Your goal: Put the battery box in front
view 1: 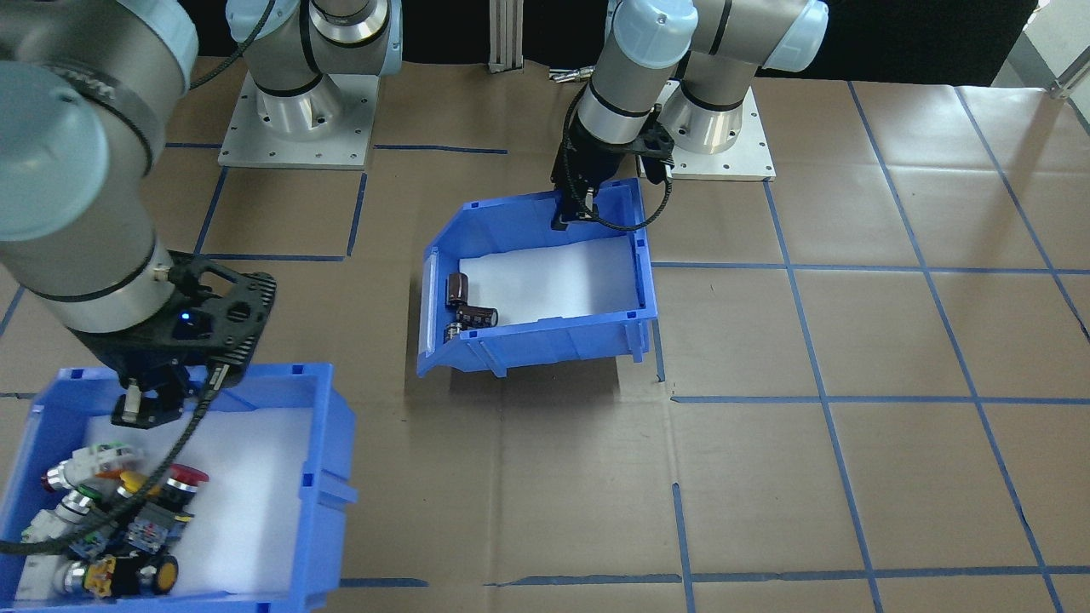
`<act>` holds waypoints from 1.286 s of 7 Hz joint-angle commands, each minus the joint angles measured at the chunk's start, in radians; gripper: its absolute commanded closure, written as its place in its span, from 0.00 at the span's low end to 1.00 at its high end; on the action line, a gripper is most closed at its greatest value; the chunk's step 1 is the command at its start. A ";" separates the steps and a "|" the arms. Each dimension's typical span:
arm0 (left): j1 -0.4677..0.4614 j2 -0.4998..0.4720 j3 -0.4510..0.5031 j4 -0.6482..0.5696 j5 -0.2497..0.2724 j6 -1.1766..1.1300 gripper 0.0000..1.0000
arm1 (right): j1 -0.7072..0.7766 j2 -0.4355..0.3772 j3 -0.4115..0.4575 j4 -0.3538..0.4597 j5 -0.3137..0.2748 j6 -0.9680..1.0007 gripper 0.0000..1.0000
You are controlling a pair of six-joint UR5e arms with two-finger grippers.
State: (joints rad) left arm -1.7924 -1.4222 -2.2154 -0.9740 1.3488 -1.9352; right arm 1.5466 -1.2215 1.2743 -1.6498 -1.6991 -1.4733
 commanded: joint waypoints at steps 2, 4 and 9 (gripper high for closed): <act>0.174 -0.050 0.089 -0.040 -0.010 0.175 1.00 | -0.135 -0.159 0.243 -0.080 -0.001 -0.067 1.00; 0.176 -0.201 0.251 -0.040 -0.043 0.170 1.00 | -0.190 -0.269 0.452 -0.218 -0.002 -0.079 1.00; 0.124 -0.501 0.528 0.003 -0.152 0.128 1.00 | -0.189 -0.434 0.688 -0.312 -0.001 -0.207 1.00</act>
State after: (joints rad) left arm -1.6439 -1.8556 -1.7500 -0.9828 1.2144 -1.7876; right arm 1.3587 -1.6450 1.9462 -1.9588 -1.6989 -1.6212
